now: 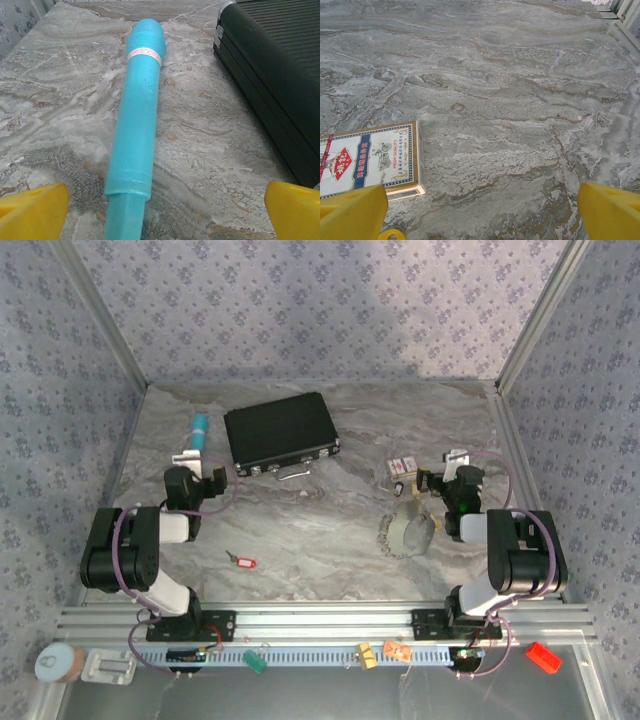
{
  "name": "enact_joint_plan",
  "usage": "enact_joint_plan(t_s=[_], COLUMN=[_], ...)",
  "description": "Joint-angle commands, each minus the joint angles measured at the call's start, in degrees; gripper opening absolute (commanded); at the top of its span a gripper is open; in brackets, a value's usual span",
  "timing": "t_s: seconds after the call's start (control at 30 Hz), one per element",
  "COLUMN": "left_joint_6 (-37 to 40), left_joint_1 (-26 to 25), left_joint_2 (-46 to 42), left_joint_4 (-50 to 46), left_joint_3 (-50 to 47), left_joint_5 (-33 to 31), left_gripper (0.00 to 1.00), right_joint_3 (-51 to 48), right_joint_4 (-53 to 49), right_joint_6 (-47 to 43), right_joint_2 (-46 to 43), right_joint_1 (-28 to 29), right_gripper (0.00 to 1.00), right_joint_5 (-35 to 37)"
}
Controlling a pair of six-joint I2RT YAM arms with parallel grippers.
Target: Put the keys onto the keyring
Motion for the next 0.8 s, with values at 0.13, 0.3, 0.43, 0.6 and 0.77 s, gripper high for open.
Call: enact_joint_plan(t_s=[0.13, 0.3, 0.43, 0.6, 0.77], left_joint_6=[-1.2, -5.2, -8.6, -10.8, -10.4], left_joint_1=[0.5, 0.4, 0.2, -3.1, -11.1], left_joint_2=[-3.2, -14.1, -20.2, -26.8, -30.6], left_joint_4=[-3.0, -25.0, -28.6, -35.4, -42.7], left_joint_3=[2.0, 9.2, 8.9, 9.2, 11.2], left_joint_5=[-0.9, -4.5, -1.3, 0.6, 0.5], left_gripper=[1.0, 1.0, 1.0, 1.0, 1.0], right_joint_3=[3.2, 14.7, 19.8, 24.9, 25.8], right_joint_4=[-6.2, -34.0, -47.1, -66.4, -77.9], right_joint_6=[-0.2, 3.6, 13.4, 25.6, 27.9], right_joint_2=[-2.6, -11.6, -15.2, -15.7, -18.7], right_joint_1=[0.0, 3.4, 5.2, 6.5, 11.4], right_gripper=[0.97, 0.98, 0.98, 0.91, 0.8], right_joint_5=[-1.4, 2.8, 4.4, 4.3, 2.7])
